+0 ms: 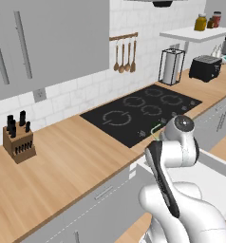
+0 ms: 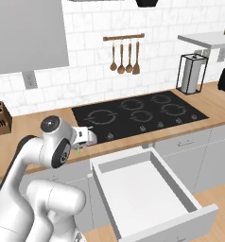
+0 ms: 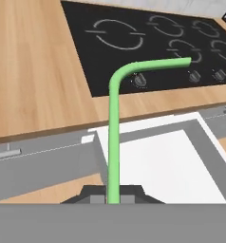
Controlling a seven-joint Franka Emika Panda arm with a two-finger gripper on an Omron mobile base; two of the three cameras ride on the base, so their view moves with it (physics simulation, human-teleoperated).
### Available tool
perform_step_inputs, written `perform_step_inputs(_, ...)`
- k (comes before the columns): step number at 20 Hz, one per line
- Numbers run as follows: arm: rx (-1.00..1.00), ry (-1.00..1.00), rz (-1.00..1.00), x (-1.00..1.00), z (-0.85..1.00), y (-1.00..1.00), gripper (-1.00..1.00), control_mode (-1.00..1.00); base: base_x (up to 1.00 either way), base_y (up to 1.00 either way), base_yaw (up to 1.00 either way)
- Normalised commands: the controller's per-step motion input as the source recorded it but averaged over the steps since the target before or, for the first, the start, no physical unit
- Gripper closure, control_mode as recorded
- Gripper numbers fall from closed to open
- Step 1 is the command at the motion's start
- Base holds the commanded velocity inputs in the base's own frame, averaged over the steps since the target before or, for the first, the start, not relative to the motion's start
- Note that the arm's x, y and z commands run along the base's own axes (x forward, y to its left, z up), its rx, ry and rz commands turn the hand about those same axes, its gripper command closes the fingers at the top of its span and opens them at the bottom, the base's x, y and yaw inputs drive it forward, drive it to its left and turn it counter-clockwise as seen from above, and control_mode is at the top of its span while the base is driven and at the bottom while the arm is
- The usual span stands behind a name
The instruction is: Take a straw from the drawer in front and place it inside the glass cup on the dining counter.
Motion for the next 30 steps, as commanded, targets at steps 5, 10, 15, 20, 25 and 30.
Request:
perform_step_inputs(5,-0.03,-0.08,-0.06,0.07,0.0,0.59,1.0,-1.0,0.0,0.0,0.0)
perform_step_inputs(10,-0.02,-0.06,-0.08,0.05,0.0,0.54,1.0,-1.0,0.0,0.0,0.0)
perform_step_inputs(15,0.0,0.0,0.0,0.0,0.0,0.0,1.0,1.0,-0.01,0.71,-0.24)
perform_step_inputs(20,0.0,0.0,0.0,0.0,0.0,0.0,1.0,1.0,-0.24,0.27,-0.4)
perform_step_inputs(25,0.0,0.0,0.0,0.0,0.0,0.0,1.0,1.0,-0.38,-0.03,-0.55)
perform_step_inputs(30,0.0,0.0,0.0,0.0,0.0,0.0,1.0,1.0,-0.63,0.0,-0.6)
